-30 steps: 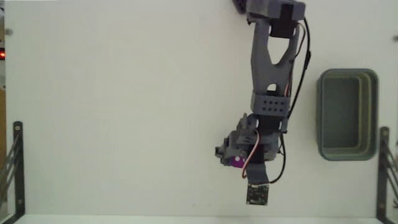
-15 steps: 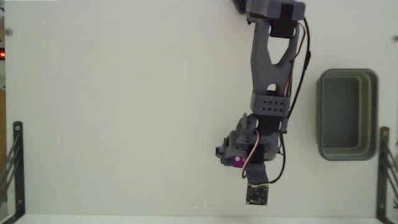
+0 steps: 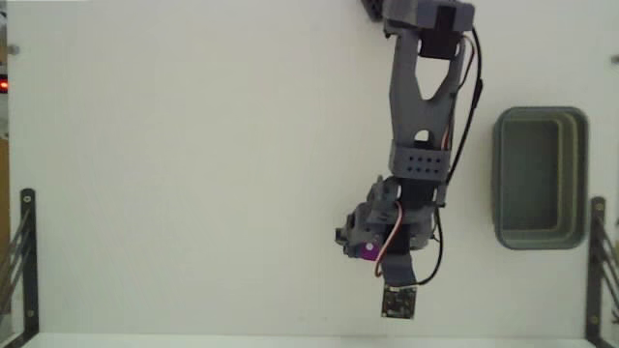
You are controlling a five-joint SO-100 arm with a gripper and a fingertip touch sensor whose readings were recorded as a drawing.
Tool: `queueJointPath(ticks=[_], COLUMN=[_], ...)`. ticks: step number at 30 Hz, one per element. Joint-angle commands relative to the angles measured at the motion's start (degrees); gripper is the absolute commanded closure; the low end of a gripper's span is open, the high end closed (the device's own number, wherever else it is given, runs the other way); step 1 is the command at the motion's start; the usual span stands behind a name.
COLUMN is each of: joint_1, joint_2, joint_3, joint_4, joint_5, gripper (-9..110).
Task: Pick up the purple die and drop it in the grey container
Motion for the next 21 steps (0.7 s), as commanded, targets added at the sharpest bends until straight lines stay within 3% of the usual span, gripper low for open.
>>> queueJointPath(ticks=[1, 21], joint_1=[0.1, 0.1], joint_2=[1.7, 1.7], joint_3=[0.5, 0.5], joint_4=[-0.4, -0.4], joint_5=[0.3, 0.3], gripper=[37, 42])
